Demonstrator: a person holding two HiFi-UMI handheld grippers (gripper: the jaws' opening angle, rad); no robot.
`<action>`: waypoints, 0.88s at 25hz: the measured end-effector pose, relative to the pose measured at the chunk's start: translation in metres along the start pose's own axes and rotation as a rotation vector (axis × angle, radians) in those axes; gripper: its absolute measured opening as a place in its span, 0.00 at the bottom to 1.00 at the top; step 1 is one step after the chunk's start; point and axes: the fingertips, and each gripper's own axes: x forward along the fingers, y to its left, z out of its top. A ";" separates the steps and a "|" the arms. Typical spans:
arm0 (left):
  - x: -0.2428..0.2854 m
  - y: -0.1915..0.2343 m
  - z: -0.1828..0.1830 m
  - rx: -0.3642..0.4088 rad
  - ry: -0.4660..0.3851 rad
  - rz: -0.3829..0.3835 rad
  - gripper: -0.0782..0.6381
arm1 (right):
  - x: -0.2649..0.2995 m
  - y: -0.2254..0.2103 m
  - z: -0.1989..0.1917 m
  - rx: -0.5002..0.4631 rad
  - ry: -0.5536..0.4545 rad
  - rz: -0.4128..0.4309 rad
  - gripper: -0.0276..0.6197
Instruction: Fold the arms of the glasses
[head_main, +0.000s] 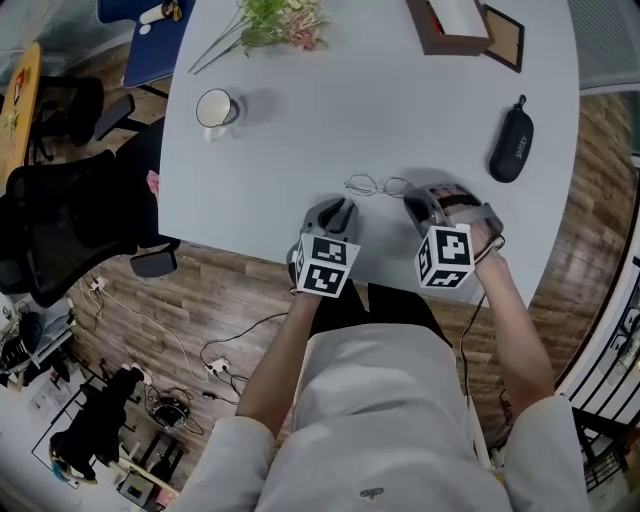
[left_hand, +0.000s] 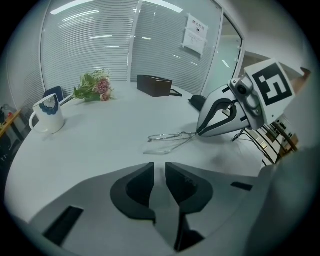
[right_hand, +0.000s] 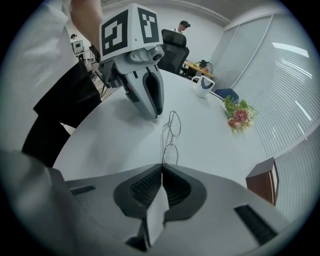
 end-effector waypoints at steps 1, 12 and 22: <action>-0.001 0.000 -0.003 0.000 0.007 -0.001 0.22 | 0.001 0.000 -0.001 -0.001 0.006 -0.004 0.06; -0.012 -0.002 0.002 -0.007 -0.013 0.002 0.22 | 0.006 -0.002 -0.003 0.042 0.012 -0.019 0.12; -0.025 -0.008 0.003 0.010 -0.017 0.011 0.22 | -0.002 0.007 0.010 0.119 -0.064 -0.005 0.18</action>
